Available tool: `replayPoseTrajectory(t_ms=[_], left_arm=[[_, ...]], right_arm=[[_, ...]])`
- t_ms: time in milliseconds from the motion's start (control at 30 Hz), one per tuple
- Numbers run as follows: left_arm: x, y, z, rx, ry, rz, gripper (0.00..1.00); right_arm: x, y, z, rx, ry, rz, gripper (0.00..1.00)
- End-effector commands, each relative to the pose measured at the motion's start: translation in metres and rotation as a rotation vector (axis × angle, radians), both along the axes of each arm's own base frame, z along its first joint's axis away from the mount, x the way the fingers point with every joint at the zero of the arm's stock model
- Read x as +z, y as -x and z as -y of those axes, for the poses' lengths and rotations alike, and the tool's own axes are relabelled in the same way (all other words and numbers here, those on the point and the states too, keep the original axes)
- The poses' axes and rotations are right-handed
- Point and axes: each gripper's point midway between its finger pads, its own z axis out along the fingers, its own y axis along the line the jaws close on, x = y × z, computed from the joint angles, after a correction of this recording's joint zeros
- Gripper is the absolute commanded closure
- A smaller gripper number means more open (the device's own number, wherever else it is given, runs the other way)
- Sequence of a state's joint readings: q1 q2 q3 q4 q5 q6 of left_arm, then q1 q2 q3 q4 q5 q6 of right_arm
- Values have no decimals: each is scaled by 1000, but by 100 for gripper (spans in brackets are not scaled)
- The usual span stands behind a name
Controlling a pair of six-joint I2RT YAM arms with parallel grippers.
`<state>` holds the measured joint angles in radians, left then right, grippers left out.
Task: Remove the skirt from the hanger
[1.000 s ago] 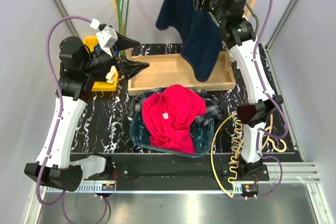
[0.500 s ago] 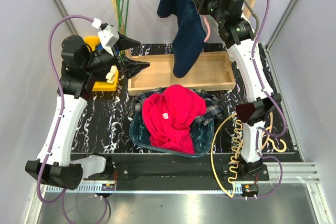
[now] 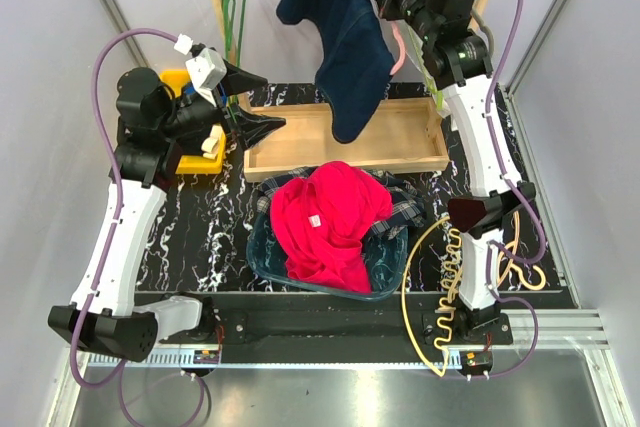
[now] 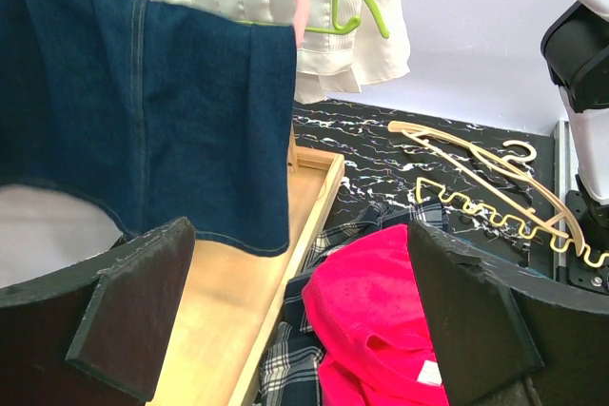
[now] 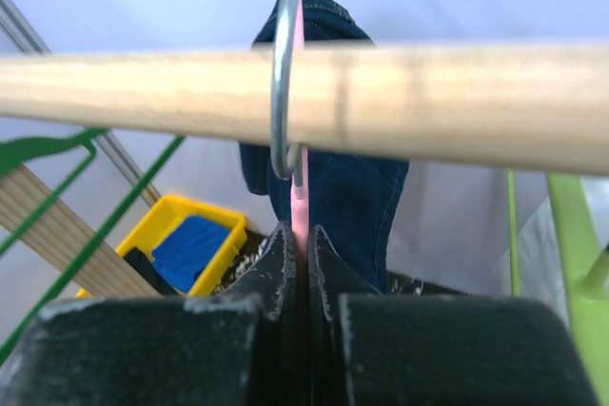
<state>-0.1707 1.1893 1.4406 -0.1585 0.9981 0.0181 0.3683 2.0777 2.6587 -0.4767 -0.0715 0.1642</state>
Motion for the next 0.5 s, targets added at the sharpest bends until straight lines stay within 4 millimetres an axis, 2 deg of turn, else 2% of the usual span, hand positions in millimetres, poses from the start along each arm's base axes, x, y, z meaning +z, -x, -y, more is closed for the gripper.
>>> replayPoseTrajectory(t_ms=[0,100,133,200,233,267,300,333,367,400,433,467], left_arm=[[9,-1,-1,-1,15,47,1],[9,-1,0,-10,16,57,1],[10,0,1,-14,29,41,1],[12,0,2,-19,34,41,1],[14,1,2,-20,39,46,1],[15,1,1,-17,42,50,1],[15,1,1,-16,44,48,1],[17,1,1,-17,47,53,1],[18,1,1,-13,49,53,1],[17,1,1,-13,50,50,1],[18,1,1,-15,54,48,1],[18,2,2,-18,54,50,1]], right_arm=[[146,75,28,-3,-125,403,100],[161,94,32,11,-124,439,100],[156,93,32,15,-120,419,100],[154,104,32,35,-110,393,100],[133,95,26,51,-100,327,100],[136,110,29,62,-104,322,100],[128,112,27,74,-104,295,100],[93,99,20,85,-86,200,100],[95,116,24,91,-91,198,100],[85,120,21,104,-93,168,100],[49,114,13,117,-76,83,100],[55,133,16,121,-80,98,100]])
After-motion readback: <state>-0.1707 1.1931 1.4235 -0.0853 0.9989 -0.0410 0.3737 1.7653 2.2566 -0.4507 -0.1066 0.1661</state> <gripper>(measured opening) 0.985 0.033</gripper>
